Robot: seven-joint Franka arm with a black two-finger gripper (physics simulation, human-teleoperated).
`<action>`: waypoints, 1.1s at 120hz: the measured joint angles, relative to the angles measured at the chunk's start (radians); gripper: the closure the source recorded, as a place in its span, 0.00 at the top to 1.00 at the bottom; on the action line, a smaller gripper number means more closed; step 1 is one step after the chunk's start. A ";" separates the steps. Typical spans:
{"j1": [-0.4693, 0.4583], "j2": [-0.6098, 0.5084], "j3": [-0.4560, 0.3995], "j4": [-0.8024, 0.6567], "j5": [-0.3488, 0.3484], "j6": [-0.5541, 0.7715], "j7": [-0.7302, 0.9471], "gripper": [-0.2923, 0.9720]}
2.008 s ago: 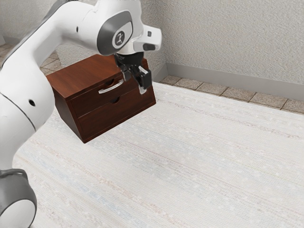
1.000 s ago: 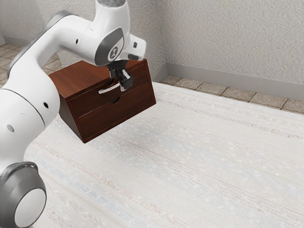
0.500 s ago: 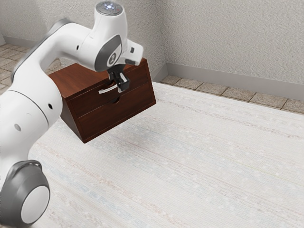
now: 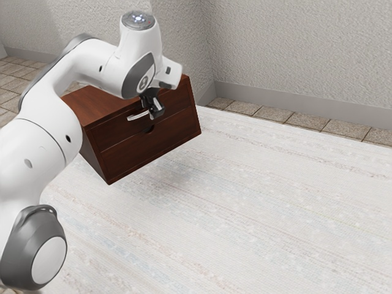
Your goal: Pull the drawer handle with one arm to open the drawer
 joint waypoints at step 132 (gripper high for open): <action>0.025 0.011 -0.009 -0.009 -0.009 0.013 0.020 0.26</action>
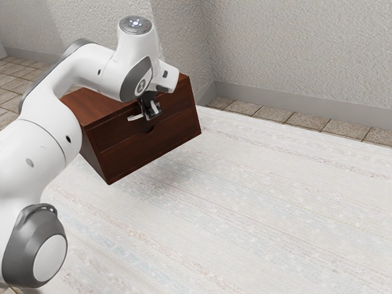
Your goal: Pull the drawer handle with one arm to open the drawer
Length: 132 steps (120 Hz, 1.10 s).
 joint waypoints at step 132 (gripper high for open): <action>-0.024 -0.122 -0.047 -0.174 -0.043 0.005 -0.003 0.22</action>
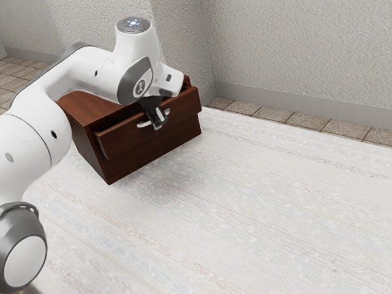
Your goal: Pull the drawer handle with one arm to open the drawer
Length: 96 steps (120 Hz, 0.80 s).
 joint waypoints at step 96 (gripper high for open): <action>-0.052 -0.087 -0.009 -0.100 -0.010 0.002 -0.011 0.22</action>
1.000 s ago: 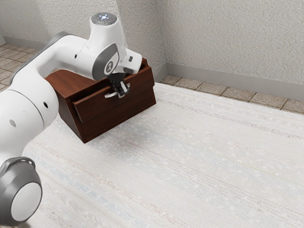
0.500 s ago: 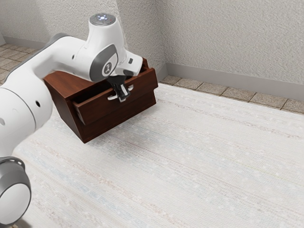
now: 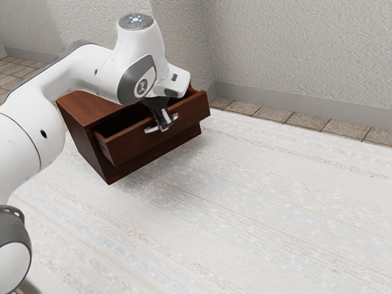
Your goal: Pull the drawer handle with one arm to open the drawer
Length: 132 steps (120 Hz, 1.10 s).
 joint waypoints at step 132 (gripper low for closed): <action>-0.068 -0.088 0.000 -0.111 -0.004 0.000 -0.022 0.23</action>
